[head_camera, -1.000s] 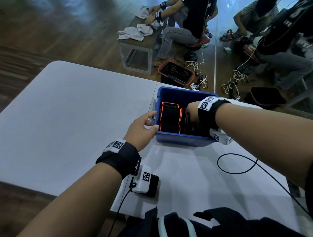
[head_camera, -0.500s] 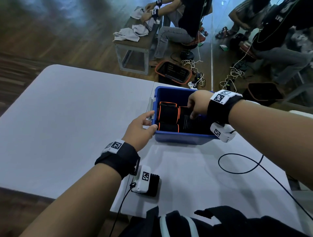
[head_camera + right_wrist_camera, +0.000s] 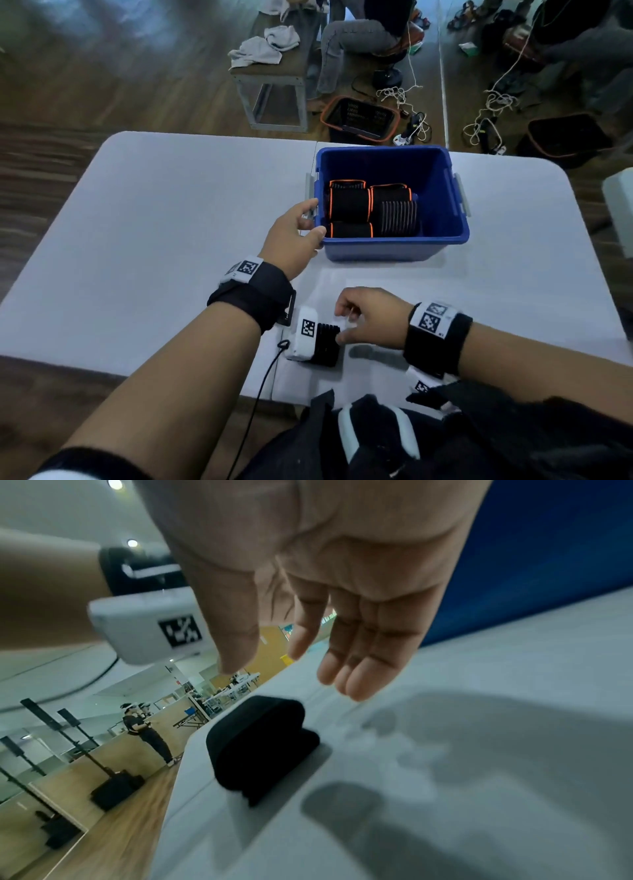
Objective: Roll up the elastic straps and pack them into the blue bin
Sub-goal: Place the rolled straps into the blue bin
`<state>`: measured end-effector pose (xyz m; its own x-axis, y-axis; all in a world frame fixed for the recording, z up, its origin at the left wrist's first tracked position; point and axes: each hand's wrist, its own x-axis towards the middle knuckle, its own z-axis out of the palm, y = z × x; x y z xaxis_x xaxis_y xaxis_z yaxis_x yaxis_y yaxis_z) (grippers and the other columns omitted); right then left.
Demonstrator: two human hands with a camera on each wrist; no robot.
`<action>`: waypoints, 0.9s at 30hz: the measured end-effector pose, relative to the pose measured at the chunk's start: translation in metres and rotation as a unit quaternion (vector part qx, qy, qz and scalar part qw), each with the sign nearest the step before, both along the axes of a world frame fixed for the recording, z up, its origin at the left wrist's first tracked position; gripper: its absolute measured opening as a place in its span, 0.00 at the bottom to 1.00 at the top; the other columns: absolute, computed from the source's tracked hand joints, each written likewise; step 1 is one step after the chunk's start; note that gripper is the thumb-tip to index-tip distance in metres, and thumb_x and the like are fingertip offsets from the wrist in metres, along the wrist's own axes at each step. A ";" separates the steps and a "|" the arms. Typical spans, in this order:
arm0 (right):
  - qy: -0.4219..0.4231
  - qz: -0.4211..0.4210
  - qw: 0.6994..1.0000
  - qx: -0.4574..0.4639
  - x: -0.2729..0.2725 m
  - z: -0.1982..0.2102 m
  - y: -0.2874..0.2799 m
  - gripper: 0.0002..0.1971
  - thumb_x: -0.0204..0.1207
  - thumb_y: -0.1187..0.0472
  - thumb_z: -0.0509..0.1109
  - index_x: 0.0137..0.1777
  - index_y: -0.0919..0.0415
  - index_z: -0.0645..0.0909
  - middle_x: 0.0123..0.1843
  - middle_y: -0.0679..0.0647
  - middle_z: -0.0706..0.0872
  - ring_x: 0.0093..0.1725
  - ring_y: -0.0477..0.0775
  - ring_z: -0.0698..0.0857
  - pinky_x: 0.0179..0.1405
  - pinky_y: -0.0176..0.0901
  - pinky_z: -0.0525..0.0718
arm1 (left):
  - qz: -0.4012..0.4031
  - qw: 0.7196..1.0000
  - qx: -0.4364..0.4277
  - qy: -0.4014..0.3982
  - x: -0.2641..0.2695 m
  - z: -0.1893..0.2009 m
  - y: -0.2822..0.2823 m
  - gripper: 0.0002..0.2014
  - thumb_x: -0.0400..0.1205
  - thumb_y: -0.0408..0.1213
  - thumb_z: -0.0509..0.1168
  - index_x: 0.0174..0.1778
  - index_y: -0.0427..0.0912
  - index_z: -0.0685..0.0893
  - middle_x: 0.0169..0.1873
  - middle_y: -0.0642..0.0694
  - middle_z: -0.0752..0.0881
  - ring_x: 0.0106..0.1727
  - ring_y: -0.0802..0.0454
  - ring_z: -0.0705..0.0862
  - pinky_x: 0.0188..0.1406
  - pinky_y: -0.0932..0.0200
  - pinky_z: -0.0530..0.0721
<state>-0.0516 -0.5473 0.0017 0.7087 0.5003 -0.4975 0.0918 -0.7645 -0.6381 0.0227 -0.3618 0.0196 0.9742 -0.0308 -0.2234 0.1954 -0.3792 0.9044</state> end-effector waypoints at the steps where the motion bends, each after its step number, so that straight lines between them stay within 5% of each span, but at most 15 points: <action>1: -0.001 -0.006 1.000 0.005 -0.004 -0.007 0.005 0.22 0.66 0.44 0.82 0.55 0.49 0.80 0.50 0.42 0.82 0.47 0.46 0.83 0.48 0.41 0.84 | 0.000 1.000 0.005 -0.002 0.000 0.000 0.000 0.25 0.85 0.35 0.66 0.80 0.52 0.75 0.55 0.42 0.83 0.47 0.42 0.92 0.52 0.45 0.92; 5: -0.001 -0.007 1.000 0.009 -0.013 -0.027 0.023 0.29 0.65 0.46 0.83 0.61 0.51 0.74 0.54 0.45 0.79 0.49 0.47 0.79 0.46 0.40 0.77 | 0.000 1.000 0.023 -0.007 0.001 0.003 -0.002 0.25 0.86 0.34 0.65 0.80 0.50 0.73 0.55 0.41 0.84 0.46 0.43 0.92 0.51 0.48 0.93; 10: -0.003 0.019 0.999 -0.027 -0.018 -0.036 0.035 0.33 0.64 0.50 0.82 0.66 0.52 0.72 0.59 0.53 0.80 0.54 0.55 0.81 0.52 0.49 0.82 | -0.001 0.999 0.038 -0.009 0.001 0.004 -0.004 0.25 0.86 0.34 0.65 0.81 0.52 0.73 0.53 0.43 0.85 0.46 0.46 0.92 0.49 0.52 0.93; 16: 0.015 0.001 0.999 -0.051 -0.017 -0.037 0.038 0.35 0.62 0.50 0.83 0.69 0.53 0.74 0.61 0.52 0.80 0.58 0.55 0.82 0.58 0.51 0.84 | 0.000 0.999 0.042 -0.008 0.001 0.005 -0.006 0.25 0.87 0.33 0.64 0.81 0.53 0.72 0.54 0.43 0.86 0.46 0.46 0.92 0.49 0.53 0.92; 23: 0.002 -0.012 0.999 -0.035 -0.021 -0.037 0.031 0.26 0.59 0.51 0.84 0.56 0.51 0.78 0.52 0.49 0.76 0.50 0.54 0.82 0.51 0.50 0.85 | 0.001 0.999 0.045 -0.004 0.000 0.009 -0.008 0.26 0.87 0.32 0.63 0.82 0.51 0.72 0.53 0.44 0.86 0.47 0.45 0.92 0.52 0.49 0.92; 27: 0.017 -0.058 0.998 0.016 -0.020 -0.033 0.017 0.20 0.62 0.57 0.80 0.53 0.51 0.78 0.48 0.47 0.83 0.47 0.52 0.84 0.45 0.47 0.87 | 0.004 0.999 0.041 0.001 0.000 0.011 -0.010 0.26 0.87 0.32 0.63 0.82 0.49 0.72 0.50 0.47 0.85 0.48 0.44 0.92 0.53 0.47 0.92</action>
